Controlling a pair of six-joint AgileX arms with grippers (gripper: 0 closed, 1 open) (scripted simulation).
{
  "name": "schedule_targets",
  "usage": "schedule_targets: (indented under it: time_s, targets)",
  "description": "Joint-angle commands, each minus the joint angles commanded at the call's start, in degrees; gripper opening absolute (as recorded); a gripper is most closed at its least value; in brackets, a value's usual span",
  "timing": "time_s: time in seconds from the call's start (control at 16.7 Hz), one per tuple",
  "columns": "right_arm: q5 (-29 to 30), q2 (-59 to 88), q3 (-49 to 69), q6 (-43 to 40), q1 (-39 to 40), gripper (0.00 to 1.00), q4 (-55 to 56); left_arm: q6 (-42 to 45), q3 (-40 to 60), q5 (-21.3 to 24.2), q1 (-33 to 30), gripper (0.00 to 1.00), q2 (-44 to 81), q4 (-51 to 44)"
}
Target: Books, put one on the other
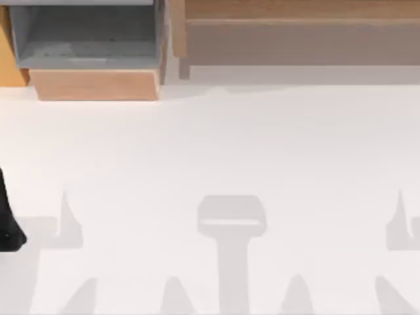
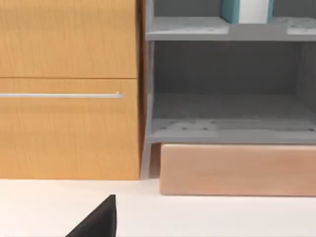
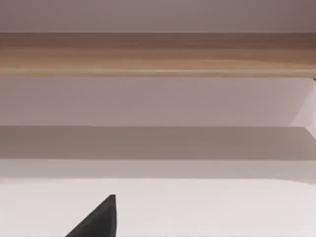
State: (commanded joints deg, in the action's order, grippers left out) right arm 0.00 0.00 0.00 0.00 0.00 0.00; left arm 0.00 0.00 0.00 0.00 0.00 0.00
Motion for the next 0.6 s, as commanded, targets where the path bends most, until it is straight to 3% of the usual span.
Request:
schedule_targets:
  time_s: [0.3,0.6]
  targets:
    - [0.0,0.0,0.0,0.0,0.0,1.0,0.0,-0.05,3.19,-0.48,-0.49,1.0,3.58,1.78]
    - [0.0,0.0,0.0,0.0,0.0,1.0,0.0,-0.18,16.62,-2.41,-2.52,1.0,21.45,9.16]
